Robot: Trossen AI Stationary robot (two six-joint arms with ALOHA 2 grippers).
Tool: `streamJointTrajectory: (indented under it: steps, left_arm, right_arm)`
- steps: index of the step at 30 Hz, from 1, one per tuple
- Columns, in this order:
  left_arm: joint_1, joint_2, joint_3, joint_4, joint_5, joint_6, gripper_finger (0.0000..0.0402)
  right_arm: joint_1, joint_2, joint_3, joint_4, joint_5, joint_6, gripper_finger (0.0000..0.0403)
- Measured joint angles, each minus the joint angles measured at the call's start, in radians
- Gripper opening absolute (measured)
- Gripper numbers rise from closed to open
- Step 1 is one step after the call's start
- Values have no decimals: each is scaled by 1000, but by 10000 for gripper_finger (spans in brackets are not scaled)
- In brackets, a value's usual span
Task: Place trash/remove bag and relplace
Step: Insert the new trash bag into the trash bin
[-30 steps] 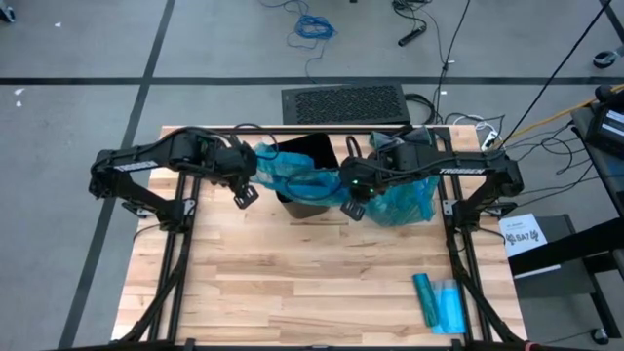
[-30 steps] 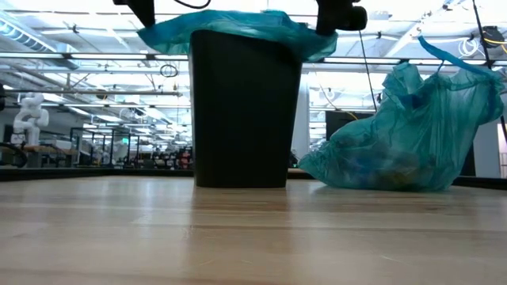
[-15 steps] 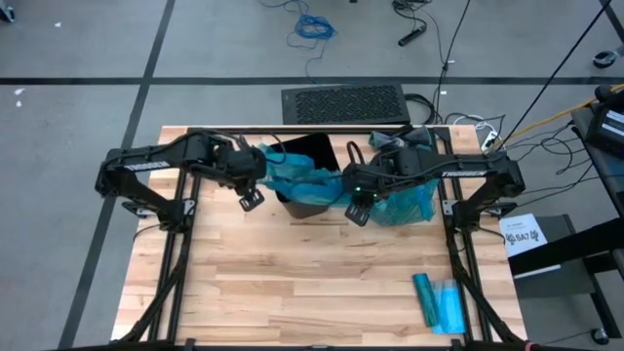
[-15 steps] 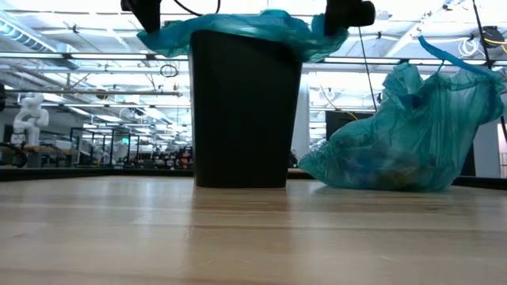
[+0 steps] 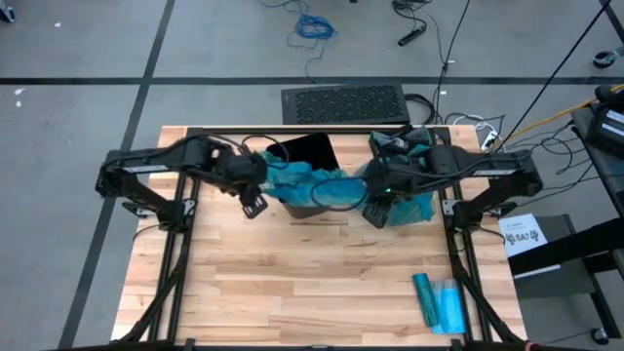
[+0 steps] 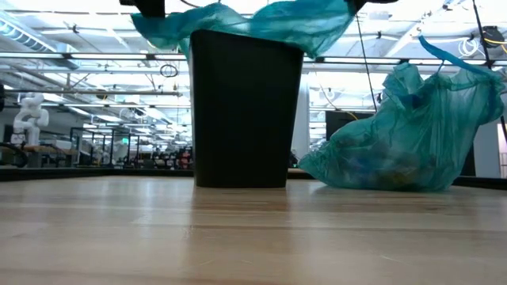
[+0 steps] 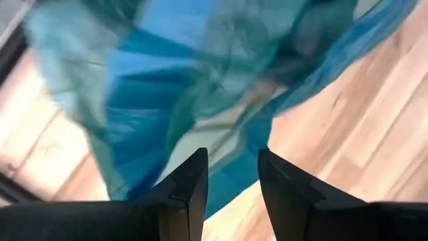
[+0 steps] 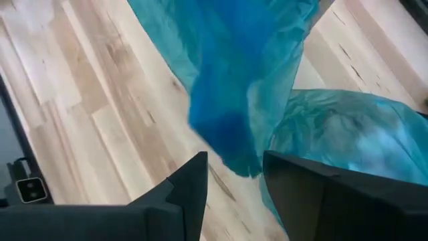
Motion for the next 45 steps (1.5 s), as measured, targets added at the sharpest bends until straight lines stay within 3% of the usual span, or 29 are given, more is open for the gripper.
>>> streamJointTrajectory:
  steps: [6,14,17,21,23,27,36,40,45]
  left_arm:
    - [-31,-59,5,8,-97,-71,130]
    - [-68,-78,5,73,-116,-71,130]
    - [-76,-78,5,74,-140,-70,130]
    - [-78,-93,5,88,-191,-35,130]
    - [-74,-103,6,128,-212,-10,130]
    - [-59,-124,6,199,-256,41,117]
    - [-53,-119,6,256,-237,120,73]
    - [-50,-99,6,244,-236,120,72]
    - [-50,-66,6,228,-232,145,72]
  right_arm:
    - [-1,-15,0,-82,43,30,139]
    - [-1,-52,0,-118,79,50,128]
    - [-1,-77,0,-113,99,50,102]
    - [-8,-116,0,-88,118,38,39]
    - [-18,-129,0,-43,150,10,11]
    - [-55,-140,0,131,171,-67,7]
    - [-100,-55,0,681,-52,-270,1]
    - [-118,33,0,765,-94,-293,0]
    - [-136,133,0,741,-98,-293,0]
